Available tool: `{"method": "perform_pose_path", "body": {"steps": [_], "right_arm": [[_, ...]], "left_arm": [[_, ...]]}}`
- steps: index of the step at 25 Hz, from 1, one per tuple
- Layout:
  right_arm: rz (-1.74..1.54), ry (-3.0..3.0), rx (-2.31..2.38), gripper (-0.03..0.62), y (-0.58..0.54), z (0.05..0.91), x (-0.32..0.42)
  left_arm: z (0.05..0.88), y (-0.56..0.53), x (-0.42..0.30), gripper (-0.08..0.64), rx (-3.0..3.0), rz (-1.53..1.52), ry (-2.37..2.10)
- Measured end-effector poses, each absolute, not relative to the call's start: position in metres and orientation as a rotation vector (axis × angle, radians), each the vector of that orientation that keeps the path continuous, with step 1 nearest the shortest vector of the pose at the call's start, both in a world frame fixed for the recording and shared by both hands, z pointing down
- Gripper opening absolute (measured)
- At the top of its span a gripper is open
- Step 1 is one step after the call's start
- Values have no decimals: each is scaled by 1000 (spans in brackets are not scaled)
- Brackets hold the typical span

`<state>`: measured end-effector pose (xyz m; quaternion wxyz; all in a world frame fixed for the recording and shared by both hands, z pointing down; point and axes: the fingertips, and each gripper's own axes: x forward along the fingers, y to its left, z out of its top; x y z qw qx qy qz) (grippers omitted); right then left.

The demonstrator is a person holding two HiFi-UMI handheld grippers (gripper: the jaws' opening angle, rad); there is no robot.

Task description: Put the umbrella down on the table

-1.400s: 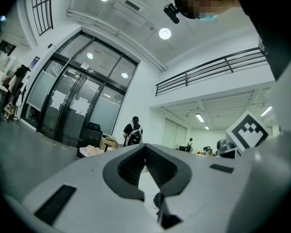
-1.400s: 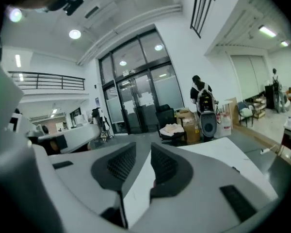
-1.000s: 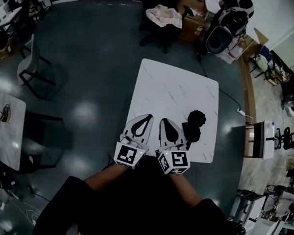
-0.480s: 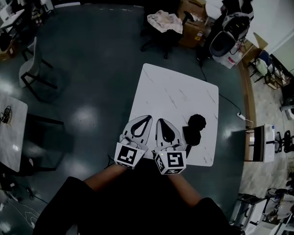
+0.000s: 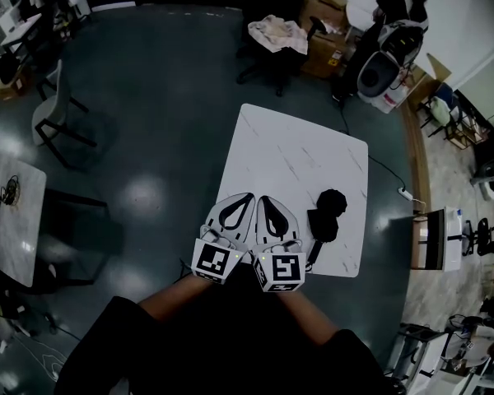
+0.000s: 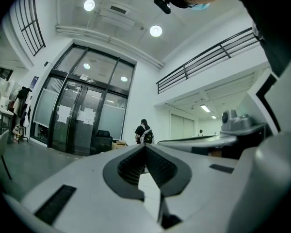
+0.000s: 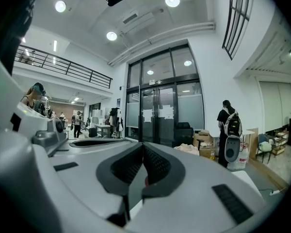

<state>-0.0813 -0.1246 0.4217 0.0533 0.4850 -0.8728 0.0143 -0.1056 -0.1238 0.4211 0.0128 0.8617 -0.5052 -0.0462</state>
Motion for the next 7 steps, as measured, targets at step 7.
{"method": "perform_pose_path", "body": {"steps": [7], "right_arm": [[-33,-2616,1487,18,-122,423,-87]], "left_arm": [[427,-120,-107,6,2654,-155,-1565]]}}
